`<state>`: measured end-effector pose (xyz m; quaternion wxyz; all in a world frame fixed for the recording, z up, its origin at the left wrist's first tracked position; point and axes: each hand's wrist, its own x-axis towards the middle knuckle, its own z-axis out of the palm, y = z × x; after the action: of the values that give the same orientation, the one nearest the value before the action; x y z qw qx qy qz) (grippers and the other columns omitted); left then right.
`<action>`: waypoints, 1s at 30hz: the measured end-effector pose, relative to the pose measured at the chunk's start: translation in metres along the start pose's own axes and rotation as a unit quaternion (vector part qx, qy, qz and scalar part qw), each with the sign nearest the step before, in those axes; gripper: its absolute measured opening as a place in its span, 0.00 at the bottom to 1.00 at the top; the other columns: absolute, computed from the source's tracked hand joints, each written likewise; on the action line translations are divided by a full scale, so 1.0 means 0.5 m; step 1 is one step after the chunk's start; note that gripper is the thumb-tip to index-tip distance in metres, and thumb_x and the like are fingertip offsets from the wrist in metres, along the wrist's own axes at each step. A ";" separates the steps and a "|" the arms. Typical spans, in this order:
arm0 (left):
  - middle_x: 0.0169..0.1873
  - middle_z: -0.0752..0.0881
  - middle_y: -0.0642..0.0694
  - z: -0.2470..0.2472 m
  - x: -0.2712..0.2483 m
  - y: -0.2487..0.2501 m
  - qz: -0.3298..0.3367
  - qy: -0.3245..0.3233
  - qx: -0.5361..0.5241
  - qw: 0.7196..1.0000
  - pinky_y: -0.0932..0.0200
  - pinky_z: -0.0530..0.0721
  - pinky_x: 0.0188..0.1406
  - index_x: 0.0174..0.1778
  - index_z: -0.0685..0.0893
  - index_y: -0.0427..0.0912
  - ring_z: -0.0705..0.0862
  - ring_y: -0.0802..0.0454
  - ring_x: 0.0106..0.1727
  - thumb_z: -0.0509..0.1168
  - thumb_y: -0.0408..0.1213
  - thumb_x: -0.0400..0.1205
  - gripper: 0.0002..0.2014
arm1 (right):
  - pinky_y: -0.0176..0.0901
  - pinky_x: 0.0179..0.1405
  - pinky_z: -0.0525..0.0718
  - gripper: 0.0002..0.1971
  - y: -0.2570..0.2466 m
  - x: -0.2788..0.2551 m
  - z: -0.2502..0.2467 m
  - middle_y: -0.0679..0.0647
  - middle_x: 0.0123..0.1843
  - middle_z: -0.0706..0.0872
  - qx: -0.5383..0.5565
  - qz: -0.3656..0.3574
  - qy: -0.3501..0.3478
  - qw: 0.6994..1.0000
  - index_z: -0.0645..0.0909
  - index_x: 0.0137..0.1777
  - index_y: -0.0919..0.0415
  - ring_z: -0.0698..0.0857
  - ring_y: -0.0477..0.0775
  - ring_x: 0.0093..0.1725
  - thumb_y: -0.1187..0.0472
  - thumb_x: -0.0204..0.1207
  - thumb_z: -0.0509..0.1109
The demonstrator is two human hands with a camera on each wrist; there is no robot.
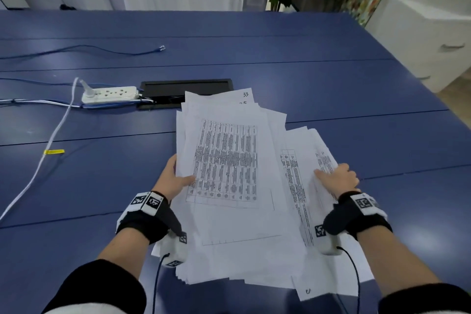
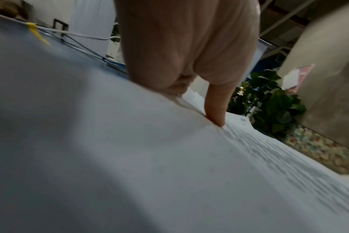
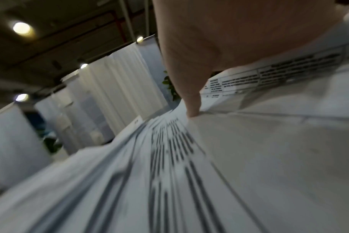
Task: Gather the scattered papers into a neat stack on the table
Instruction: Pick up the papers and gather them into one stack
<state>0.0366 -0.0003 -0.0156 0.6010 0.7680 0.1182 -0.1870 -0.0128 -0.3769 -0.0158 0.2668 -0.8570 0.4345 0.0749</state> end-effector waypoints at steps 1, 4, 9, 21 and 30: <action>0.70 0.76 0.37 -0.005 0.001 0.002 -0.004 0.009 -0.006 1.000 0.42 0.76 0.68 0.75 0.65 0.40 0.78 0.38 0.67 0.68 0.19 0.74 0.34 | 0.60 0.68 0.74 0.34 0.012 0.013 -0.014 0.69 0.66 0.77 0.021 -0.002 -0.015 1.000 0.71 0.67 0.71 0.75 0.69 0.68 0.47 0.70 0.74; 0.64 0.81 0.34 -0.003 0.004 0.013 -0.031 0.018 0.030 0.999 0.51 0.78 0.59 0.69 0.72 0.34 0.82 0.40 0.60 0.67 0.27 0.78 0.23 | 0.51 0.53 0.82 0.19 0.036 0.025 -0.038 0.65 0.50 0.87 0.042 -0.038 -0.038 0.998 0.81 0.53 0.71 0.85 0.65 0.53 0.55 0.71 0.74; 0.55 0.86 0.37 0.020 0.009 0.029 -0.068 0.028 0.024 0.997 0.53 0.78 0.61 0.60 0.83 0.29 0.84 0.42 0.59 0.74 0.37 0.74 0.21 | 0.44 0.42 0.78 0.05 0.025 0.011 -0.029 0.60 0.40 0.85 0.133 -0.086 -0.035 0.987 0.84 0.45 0.68 0.83 0.59 0.40 0.65 0.73 0.73; 0.61 0.85 0.44 -0.081 0.126 -0.098 -0.153 -0.079 0.086 0.981 0.39 0.82 0.61 0.70 0.74 0.39 0.85 0.38 0.60 0.81 0.65 0.46 0.58 | 0.42 0.41 0.79 0.12 -0.045 0.011 0.002 0.61 0.49 0.84 0.244 -0.068 -0.066 0.965 0.82 0.55 0.79 0.82 0.56 0.45 0.71 0.76 0.69; 0.53 0.90 0.42 -0.049 0.054 0.003 -0.113 -0.137 0.043 0.983 0.35 0.76 0.69 0.57 0.85 0.38 0.87 0.37 0.58 0.83 0.59 0.49 0.44 | 0.53 0.54 0.84 0.13 -0.020 0.026 -0.034 0.63 0.48 0.87 0.177 -0.066 -0.133 0.973 0.84 0.53 0.74 0.85 0.59 0.45 0.73 0.68 0.76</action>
<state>0.0649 0.0217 -0.0209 0.5528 0.7421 0.1130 -0.3618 0.0009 -0.3901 -0.0023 0.4736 -0.8054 0.3443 0.0924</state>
